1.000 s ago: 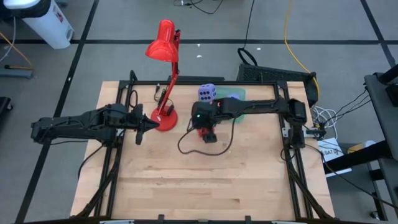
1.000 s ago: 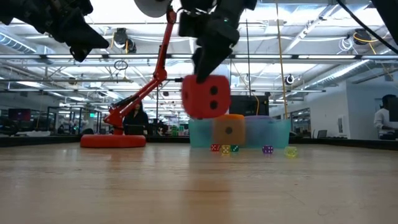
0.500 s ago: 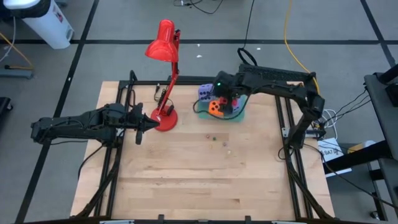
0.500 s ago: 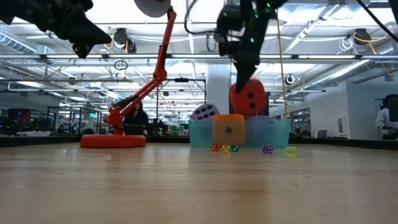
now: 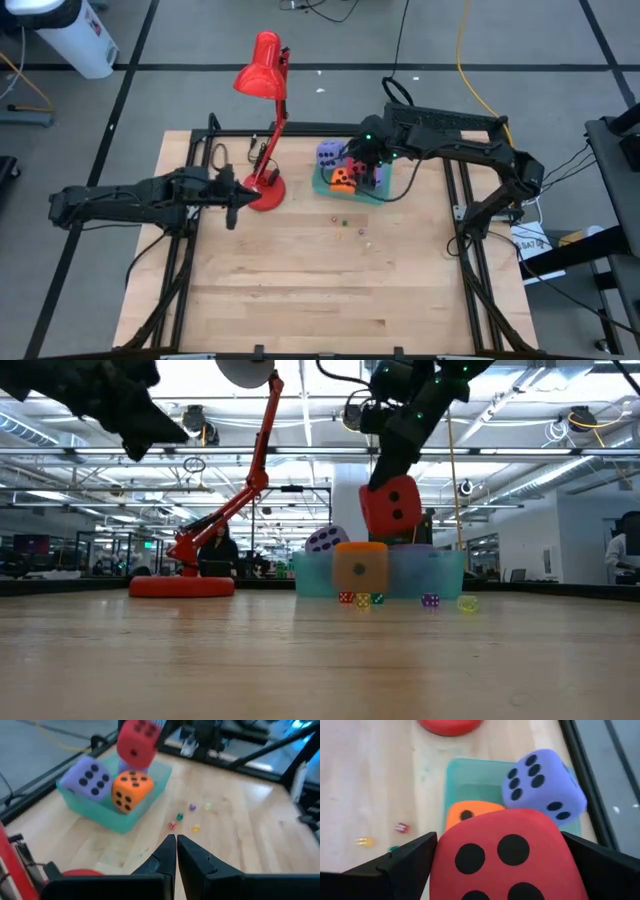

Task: Pick & Place Dice
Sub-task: Put the big red dice into the green bin

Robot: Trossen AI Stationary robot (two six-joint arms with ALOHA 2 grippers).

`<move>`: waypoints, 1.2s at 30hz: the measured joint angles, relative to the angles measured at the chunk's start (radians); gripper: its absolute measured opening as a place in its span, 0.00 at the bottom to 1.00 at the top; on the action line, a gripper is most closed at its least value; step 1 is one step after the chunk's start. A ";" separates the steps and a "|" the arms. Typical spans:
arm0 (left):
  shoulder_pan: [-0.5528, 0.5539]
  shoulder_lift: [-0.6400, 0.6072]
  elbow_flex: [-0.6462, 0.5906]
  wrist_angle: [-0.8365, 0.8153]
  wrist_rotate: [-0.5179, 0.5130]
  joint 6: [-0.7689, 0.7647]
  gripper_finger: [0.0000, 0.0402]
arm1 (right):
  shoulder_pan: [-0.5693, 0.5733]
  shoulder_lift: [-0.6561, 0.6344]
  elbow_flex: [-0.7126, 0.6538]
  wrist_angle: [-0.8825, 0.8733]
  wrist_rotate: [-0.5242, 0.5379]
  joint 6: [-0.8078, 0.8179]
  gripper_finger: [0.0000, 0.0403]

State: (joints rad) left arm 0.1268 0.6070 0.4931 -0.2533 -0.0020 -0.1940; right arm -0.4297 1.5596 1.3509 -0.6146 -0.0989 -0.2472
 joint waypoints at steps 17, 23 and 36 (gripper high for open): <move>0.020 0.585 0.013 0.837 0.010 0.080 0.01 | 0.029 -0.005 -0.119 0.105 -0.060 -0.054 0.99; 0.049 0.785 0.175 0.820 0.008 0.099 0.01 | 0.032 -0.003 -0.120 0.133 -0.088 -0.064 0.99; 0.083 1.125 0.647 0.479 0.083 0.228 0.00 | 0.032 -0.002 -0.121 0.066 -0.115 -0.072 0.99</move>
State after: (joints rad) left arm 0.2095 1.7320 1.1405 0.2260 0.0807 0.0341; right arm -0.3973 1.5574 1.2302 -0.5484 -0.2144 -0.3192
